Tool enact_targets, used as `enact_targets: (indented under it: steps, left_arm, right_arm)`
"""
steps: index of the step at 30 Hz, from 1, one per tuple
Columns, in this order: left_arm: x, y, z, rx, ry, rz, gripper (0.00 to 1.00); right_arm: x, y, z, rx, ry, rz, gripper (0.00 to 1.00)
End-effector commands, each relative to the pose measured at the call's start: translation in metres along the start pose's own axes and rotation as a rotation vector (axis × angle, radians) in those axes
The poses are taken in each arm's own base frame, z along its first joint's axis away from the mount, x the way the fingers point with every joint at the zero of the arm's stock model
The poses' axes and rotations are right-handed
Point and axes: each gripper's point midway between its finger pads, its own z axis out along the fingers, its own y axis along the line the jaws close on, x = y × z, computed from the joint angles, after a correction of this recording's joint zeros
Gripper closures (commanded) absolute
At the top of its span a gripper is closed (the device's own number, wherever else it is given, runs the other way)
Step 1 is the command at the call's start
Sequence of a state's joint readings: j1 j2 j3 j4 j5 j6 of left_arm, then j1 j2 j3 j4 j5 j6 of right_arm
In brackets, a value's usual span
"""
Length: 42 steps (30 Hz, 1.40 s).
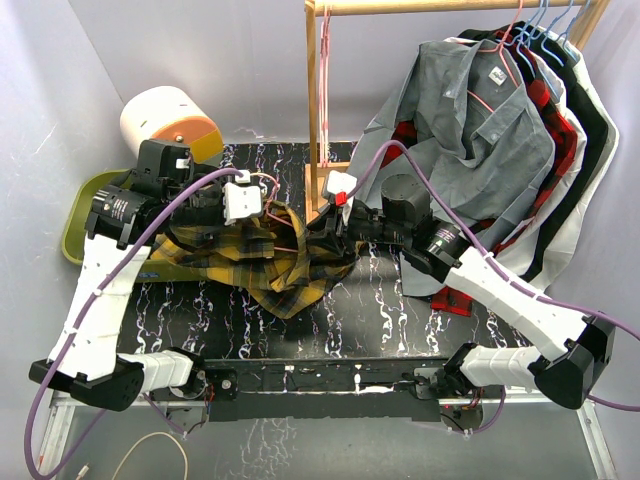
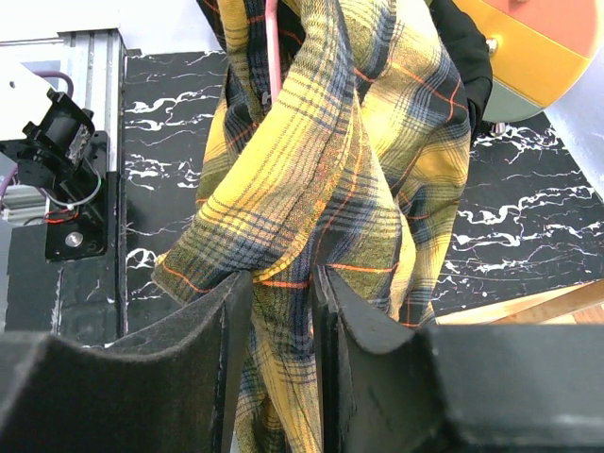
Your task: Place the shirt on the hanger
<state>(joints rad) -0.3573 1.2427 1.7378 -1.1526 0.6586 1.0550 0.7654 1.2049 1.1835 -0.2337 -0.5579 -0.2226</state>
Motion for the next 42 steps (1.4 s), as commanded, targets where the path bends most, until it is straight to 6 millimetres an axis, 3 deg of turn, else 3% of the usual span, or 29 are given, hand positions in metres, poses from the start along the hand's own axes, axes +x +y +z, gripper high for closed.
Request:
enact_targets:
  steps: [1, 7, 13, 18, 20, 23, 26, 35, 38, 42]
  left_arm:
    - [-0.019, 0.000, -0.004, 0.001, -0.073, 0.024, 1.00]
    - [-0.019, 0.002, -0.005, -0.006, -0.073, 0.021, 1.00]
    - [-0.019, 0.003, -0.004, -0.004, -0.074, 0.018, 1.00]
    - [-0.019, 0.002, -0.004, 0.002, -0.080, 0.014, 1.00]
    - [-0.020, 0.002, -0.004, 0.003, -0.084, 0.013, 1.00]
    - [-0.021, 0.002, -0.004, 0.006, -0.093, 0.005, 1.00]
    - [-0.022, 0.002, -0.003, 0.008, -0.100, -0.003, 1.00]
    - [-0.018, 0.002, -0.001, 0.009, -0.101, -0.025, 1.00]
    - [-0.018, 0.002, -0.001, 0.010, -0.105, -0.029, 1.00]
    - [-0.018, 0.003, -0.001, 0.007, -0.105, -0.030, 1.00]
  right_arm:
    - [-0.016, -0.003, 0.000, 0.015, -0.059, -0.026, 0.66]
    - [0.007, -0.005, -0.002, 0.028, 0.017, -0.026, 0.57]
    - [0.018, -0.004, -0.007, 0.043, 0.059, -0.037, 0.46]
    - [0.030, -0.007, -0.004, 0.038, 0.109, -0.038, 0.46]
    - [0.036, -0.007, 0.000, 0.025, 0.131, -0.026, 0.50]
    - [0.039, -0.007, 0.008, 0.000, 0.143, -0.015, 0.76]
    - [0.026, -0.008, 0.014, -0.009, 0.103, -0.015, 0.89]
    - [-0.051, -0.006, 0.011, -0.006, -0.166, -0.034, 0.89]
    - [-0.061, -0.001, 0.012, -0.036, -0.208, -0.014, 0.91]
    - [-0.059, 0.001, 0.018, -0.058, -0.206, 0.018, 0.91]
